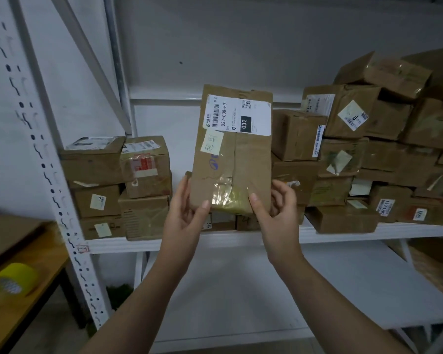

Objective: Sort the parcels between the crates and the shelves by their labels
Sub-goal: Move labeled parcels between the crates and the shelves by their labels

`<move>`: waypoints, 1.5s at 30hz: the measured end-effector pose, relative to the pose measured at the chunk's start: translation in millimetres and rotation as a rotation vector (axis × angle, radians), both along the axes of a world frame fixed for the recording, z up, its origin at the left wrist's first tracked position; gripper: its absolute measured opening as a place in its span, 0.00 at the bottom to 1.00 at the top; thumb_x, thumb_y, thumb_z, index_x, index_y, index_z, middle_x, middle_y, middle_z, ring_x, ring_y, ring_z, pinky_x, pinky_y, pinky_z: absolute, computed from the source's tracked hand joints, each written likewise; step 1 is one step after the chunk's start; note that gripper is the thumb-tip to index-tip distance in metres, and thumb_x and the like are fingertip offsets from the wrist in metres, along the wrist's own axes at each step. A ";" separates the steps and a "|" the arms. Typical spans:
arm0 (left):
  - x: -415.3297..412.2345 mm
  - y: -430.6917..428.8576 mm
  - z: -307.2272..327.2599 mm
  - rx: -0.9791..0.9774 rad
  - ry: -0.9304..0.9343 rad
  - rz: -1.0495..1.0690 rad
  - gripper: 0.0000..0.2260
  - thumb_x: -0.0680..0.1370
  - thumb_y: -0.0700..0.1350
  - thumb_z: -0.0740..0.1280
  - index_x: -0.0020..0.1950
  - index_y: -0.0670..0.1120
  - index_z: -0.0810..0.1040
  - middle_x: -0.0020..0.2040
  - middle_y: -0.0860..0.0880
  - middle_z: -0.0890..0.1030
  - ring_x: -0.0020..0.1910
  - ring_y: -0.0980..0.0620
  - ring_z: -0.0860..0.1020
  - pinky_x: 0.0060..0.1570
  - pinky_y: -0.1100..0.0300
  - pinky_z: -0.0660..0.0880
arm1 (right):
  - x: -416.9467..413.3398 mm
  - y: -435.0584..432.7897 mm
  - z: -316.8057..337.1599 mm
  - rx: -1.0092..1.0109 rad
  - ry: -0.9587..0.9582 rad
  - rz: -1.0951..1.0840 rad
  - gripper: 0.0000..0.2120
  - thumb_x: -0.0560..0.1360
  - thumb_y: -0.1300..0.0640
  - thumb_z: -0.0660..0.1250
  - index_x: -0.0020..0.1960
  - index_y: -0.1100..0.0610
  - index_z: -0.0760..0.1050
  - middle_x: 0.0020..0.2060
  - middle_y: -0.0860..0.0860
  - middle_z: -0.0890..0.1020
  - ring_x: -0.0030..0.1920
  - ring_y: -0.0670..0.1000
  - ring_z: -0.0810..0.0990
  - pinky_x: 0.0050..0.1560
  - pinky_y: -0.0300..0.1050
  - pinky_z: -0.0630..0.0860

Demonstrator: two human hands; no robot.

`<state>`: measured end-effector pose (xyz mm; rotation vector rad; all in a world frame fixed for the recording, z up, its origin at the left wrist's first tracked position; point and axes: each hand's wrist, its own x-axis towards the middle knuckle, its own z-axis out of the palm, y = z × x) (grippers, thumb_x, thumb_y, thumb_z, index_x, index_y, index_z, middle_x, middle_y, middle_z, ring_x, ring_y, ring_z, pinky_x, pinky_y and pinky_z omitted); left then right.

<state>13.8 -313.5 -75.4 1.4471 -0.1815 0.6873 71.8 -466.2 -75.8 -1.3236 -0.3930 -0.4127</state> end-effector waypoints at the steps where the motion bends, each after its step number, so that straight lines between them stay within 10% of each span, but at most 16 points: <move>1: -2.4 0.3 2.0 -0.028 -0.009 -0.004 0.27 0.72 0.47 0.68 0.69 0.59 0.63 0.64 0.59 0.76 0.62 0.59 0.75 0.60 0.64 0.73 | -5.7 1.7 0.6 0.011 -0.034 0.003 0.23 0.73 0.60 0.71 0.62 0.45 0.67 0.57 0.42 0.78 0.56 0.38 0.79 0.51 0.33 0.76; 4: -9.0 1.6 10.6 -0.031 -0.084 0.027 0.26 0.71 0.46 0.72 0.66 0.56 0.67 0.61 0.55 0.78 0.60 0.56 0.77 0.57 0.58 0.77 | -21.0 8.8 0.0 -0.009 -0.128 0.019 0.30 0.75 0.64 0.70 0.73 0.52 0.62 0.58 0.33 0.76 0.58 0.36 0.76 0.51 0.29 0.74; 8: -17.9 3.0 30.5 -0.011 -0.147 0.047 0.27 0.70 0.49 0.74 0.64 0.65 0.68 0.70 0.47 0.68 0.66 0.50 0.72 0.59 0.50 0.76 | -37.9 19.9 -1.0 -0.038 -0.123 0.095 0.43 0.73 0.68 0.69 0.76 0.43 0.49 0.71 0.49 0.68 0.61 0.40 0.76 0.51 0.32 0.75; 13: -28.2 14.1 50.5 0.019 -0.260 0.034 0.26 0.74 0.35 0.70 0.65 0.56 0.65 0.65 0.51 0.70 0.64 0.61 0.71 0.52 0.70 0.74 | -48.7 20.8 13.1 0.065 0.001 0.097 0.45 0.76 0.55 0.69 0.75 0.37 0.38 0.56 0.45 0.80 0.51 0.45 0.83 0.45 0.38 0.79; 15: -32.7 23.7 55.6 0.030 -0.255 0.049 0.26 0.75 0.35 0.69 0.65 0.57 0.65 0.64 0.55 0.70 0.61 0.67 0.71 0.51 0.73 0.72 | -46.4 17.6 25.9 0.133 0.116 0.114 0.39 0.77 0.46 0.65 0.76 0.38 0.42 0.48 0.34 0.82 0.53 0.49 0.83 0.43 0.44 0.82; 20: -44.1 47.8 54.5 0.020 -0.228 -0.007 0.27 0.76 0.36 0.68 0.68 0.57 0.63 0.68 0.50 0.70 0.66 0.59 0.71 0.55 0.68 0.73 | -48.1 15.0 48.7 0.244 0.230 0.122 0.24 0.78 0.45 0.62 0.70 0.50 0.61 0.62 0.46 0.77 0.62 0.50 0.77 0.47 0.50 0.82; 24: -52.2 59.4 48.3 0.007 -0.196 -0.031 0.27 0.77 0.35 0.65 0.70 0.57 0.62 0.63 0.60 0.73 0.64 0.61 0.73 0.56 0.67 0.74 | -51.0 4.3 61.7 0.301 0.106 -0.017 0.39 0.74 0.49 0.70 0.74 0.37 0.47 0.63 0.41 0.74 0.58 0.47 0.80 0.42 0.47 0.81; 28: -55.8 59.8 52.0 0.048 -0.170 0.086 0.26 0.79 0.37 0.63 0.67 0.63 0.61 0.63 0.67 0.67 0.68 0.60 0.69 0.65 0.62 0.70 | -55.8 -12.0 60.1 0.121 0.114 -0.206 0.34 0.70 0.53 0.76 0.68 0.48 0.59 0.64 0.46 0.72 0.58 0.49 0.78 0.57 0.53 0.78; 33: -52.6 57.3 53.9 0.230 -0.132 0.287 0.21 0.82 0.41 0.59 0.74 0.53 0.61 0.70 0.54 0.67 0.70 0.54 0.66 0.70 0.50 0.65 | -74.4 -19.1 35.6 -0.147 0.005 -0.387 0.33 0.66 0.54 0.78 0.63 0.50 0.61 0.55 0.41 0.74 0.54 0.35 0.76 0.48 0.27 0.73; 38: -56.1 46.9 55.1 0.548 -0.115 0.344 0.39 0.74 0.52 0.70 0.76 0.59 0.47 0.75 0.47 0.60 0.73 0.50 0.59 0.71 0.53 0.58 | -89.9 -30.4 18.3 -0.290 0.027 -0.405 0.42 0.65 0.51 0.79 0.73 0.52 0.62 0.66 0.49 0.73 0.66 0.49 0.71 0.66 0.54 0.71; 45: -60.6 32.7 48.4 0.629 -0.104 0.333 0.38 0.74 0.56 0.68 0.76 0.63 0.46 0.77 0.46 0.55 0.74 0.49 0.55 0.68 0.55 0.55 | -107.8 -32.6 18.8 -0.225 0.023 -0.542 0.40 0.63 0.51 0.80 0.66 0.55 0.61 0.61 0.50 0.74 0.61 0.50 0.74 0.60 0.48 0.74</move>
